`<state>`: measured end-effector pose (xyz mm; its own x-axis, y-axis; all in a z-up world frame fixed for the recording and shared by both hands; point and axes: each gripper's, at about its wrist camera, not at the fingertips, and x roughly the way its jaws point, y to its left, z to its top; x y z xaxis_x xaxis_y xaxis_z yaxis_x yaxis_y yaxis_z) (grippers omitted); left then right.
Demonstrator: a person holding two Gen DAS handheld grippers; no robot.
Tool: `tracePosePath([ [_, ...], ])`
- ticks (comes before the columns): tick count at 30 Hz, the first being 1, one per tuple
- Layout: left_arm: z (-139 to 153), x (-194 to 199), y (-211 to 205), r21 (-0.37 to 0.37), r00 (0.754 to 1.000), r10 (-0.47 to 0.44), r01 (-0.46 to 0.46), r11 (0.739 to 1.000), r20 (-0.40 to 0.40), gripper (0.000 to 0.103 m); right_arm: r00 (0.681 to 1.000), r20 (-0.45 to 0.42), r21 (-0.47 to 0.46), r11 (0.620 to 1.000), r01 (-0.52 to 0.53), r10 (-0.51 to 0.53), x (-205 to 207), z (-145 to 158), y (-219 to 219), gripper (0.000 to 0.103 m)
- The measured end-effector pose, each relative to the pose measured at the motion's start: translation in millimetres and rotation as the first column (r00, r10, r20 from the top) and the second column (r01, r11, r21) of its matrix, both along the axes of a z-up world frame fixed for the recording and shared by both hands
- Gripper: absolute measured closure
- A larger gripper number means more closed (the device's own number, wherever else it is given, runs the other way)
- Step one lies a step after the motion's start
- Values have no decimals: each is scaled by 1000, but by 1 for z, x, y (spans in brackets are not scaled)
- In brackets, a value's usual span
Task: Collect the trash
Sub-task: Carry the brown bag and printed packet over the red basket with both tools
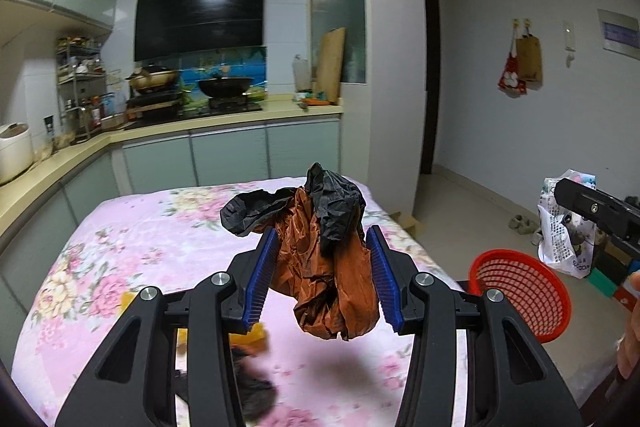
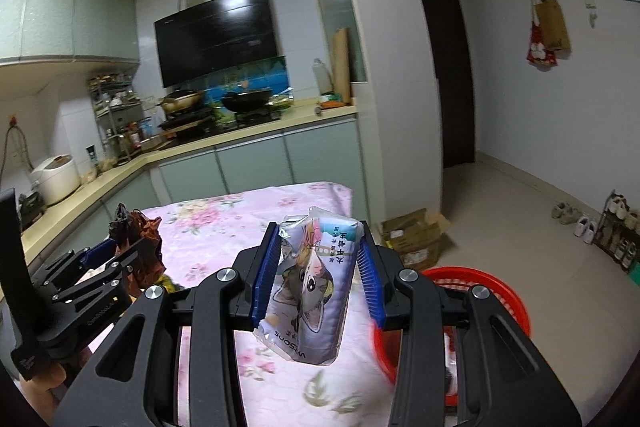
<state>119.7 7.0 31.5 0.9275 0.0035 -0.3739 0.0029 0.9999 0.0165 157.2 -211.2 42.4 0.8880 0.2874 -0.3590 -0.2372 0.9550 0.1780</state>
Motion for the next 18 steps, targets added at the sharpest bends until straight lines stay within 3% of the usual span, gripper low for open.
tracePosePath([
  [18,-10,37,-75,-38,983,-175,173,984,-62,59,978,-93,19,982,188,-186,14,-12,-61,66],
])
